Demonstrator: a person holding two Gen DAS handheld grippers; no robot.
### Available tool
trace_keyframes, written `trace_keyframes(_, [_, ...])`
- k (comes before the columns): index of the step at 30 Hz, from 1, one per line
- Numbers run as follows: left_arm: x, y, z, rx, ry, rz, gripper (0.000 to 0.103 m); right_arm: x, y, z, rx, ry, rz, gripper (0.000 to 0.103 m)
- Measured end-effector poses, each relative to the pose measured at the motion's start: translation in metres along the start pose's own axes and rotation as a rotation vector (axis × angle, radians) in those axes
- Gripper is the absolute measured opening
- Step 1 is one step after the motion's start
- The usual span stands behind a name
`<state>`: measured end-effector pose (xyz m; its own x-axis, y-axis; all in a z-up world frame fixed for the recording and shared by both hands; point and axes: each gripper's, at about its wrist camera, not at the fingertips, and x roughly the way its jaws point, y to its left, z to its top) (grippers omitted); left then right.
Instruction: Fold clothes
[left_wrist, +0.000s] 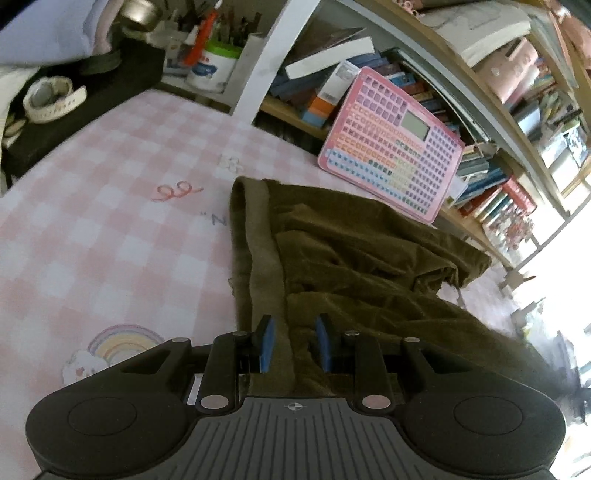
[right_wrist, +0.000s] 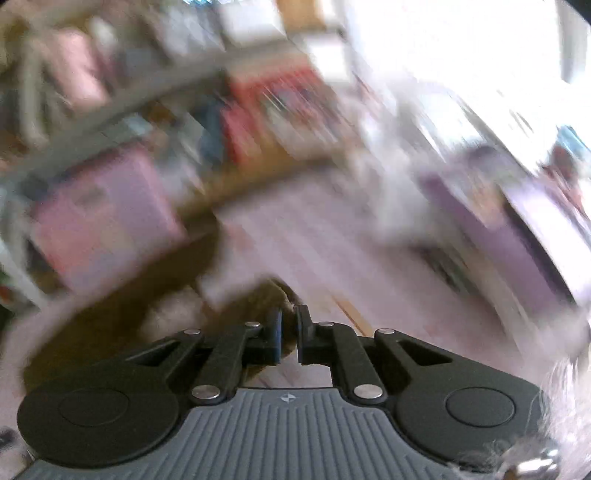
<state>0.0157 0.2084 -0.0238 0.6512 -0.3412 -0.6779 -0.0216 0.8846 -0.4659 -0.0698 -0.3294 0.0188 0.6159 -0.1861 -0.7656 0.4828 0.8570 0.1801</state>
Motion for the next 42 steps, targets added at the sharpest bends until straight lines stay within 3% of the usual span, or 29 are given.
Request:
trace_keyframes(3, [0.003, 0.003, -0.003, 0.007, 0.033, 0.018, 0.025, 0.042, -0.023, -0.034, 0.052, 0.181, -0.124, 0.013])
trace_keyframes(5, [0.003, 0.004, -0.004, 0.010, 0.047, 0.027, 0.026, 0.042, -0.026, -0.040, 0.070, 0.168, -0.162, 0.022])
trace_keyframes(7, [0.002, 0.004, -0.005, 0.006, 0.051, 0.028, 0.034, 0.035, -0.019, -0.037, 0.039, 0.113, -0.174, 0.040])
trace_keyframes(10, [0.000, 0.005, -0.007, 0.003, 0.049, 0.031, 0.039, 0.025, -0.006, -0.032, -0.019, 0.045, -0.148, 0.040])
trace_keyframes(13, [-0.001, 0.008, -0.010, -0.032, 0.061, 0.027, 0.044, 0.025, 0.018, -0.034, -0.104, 0.024, -0.063, 0.040])
trace_keyframes(20, [-0.005, 0.018, -0.024, -0.166, 0.084, -0.004, 0.046, 0.031, 0.077, -0.066, -0.363, 0.021, 0.030, 0.040])
trace_keyframes(23, [-0.004, 0.020, -0.031, -0.232, 0.091, -0.035, 0.053, 0.034, 0.089, -0.074, -0.434, 0.027, 0.070, 0.041])
trace_keyframes(27, [-0.002, 0.021, -0.039, -0.325, 0.097, -0.068, 0.054, 0.051, 0.086, -0.079, -0.448, 0.112, 0.042, 0.042])
trace_keyframes(31, [0.004, 0.023, -0.043, -0.433, 0.093, -0.091, 0.054, 0.054, 0.075, -0.078, -0.403, 0.126, 0.069, 0.047])
trace_keyframes(35, [0.014, 0.028, -0.045, -0.603, 0.056, -0.058, 0.054, 0.055, 0.076, -0.079, -0.416, 0.127, 0.077, 0.048])
trace_keyframes(38, [0.020, 0.033, -0.050, -0.712, 0.026, -0.053, 0.042, 0.055, 0.073, -0.078, -0.417, 0.129, 0.090, 0.048])
trace_keyframes(39, [0.022, 0.033, -0.050, -0.713, 0.025, -0.037, 0.022, 0.054, 0.072, -0.078, -0.418, 0.129, 0.093, 0.049])
trace_keyframes(42, [0.015, 0.029, -0.045, -0.648, -0.005, 0.013, 0.011, 0.054, 0.072, -0.078, -0.421, 0.132, 0.098, 0.049])
